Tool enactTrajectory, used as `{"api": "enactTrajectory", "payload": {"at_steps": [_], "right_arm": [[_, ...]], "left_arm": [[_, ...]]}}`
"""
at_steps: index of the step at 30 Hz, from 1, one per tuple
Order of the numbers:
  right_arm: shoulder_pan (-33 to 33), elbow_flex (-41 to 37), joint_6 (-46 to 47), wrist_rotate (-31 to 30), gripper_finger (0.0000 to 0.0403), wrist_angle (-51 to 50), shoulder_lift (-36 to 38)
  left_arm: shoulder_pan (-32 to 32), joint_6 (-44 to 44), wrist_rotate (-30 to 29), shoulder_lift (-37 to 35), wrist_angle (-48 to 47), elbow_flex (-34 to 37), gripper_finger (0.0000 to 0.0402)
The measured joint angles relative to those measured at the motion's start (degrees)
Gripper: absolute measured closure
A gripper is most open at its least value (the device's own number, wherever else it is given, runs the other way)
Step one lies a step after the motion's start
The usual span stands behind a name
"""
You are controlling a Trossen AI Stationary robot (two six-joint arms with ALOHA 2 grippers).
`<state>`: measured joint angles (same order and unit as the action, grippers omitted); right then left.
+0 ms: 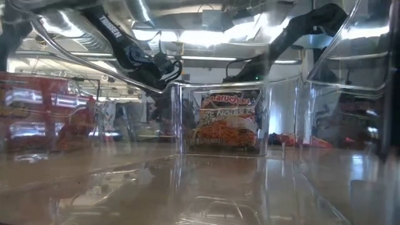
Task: Sort Maruchan noodles
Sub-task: Put the black noodle pack into the top right transparent bin
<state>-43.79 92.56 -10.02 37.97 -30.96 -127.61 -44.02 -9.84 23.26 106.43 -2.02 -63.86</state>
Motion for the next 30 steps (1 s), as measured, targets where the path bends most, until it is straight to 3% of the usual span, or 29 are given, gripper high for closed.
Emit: {"api": "enactTrajectory", "payload": {"at_steps": [6, 8, 15, 30], "right_arm": [[-0.1, -0.4, -2.6, 0.2, 0.0369, 1.2, 0.0], [-0.1, -0.4, -4.0, 0.2, 0.0391, 1.1, 0.0], [0.0, -0.5, -8.6, -0.9, 0.0396, 0.3, 1.0], [0.0, -0.6, -13.7, -0.9, 0.0402, 1.2, 11.5]], "left_arm": [[0.6, 2.4, -0.5, 0.0, 0.0, 0.0, 0.0266], [0.6, 2.7, -0.9, 0.0, 0.0, 0.0, 0.0266], [0.6, 3.0, -2.0, -2.6, -0.8, 0.0, 0.0266], [1.7, 6.0, -5.8, -16.8, -5.6, 0.0, 0.0266]]}}
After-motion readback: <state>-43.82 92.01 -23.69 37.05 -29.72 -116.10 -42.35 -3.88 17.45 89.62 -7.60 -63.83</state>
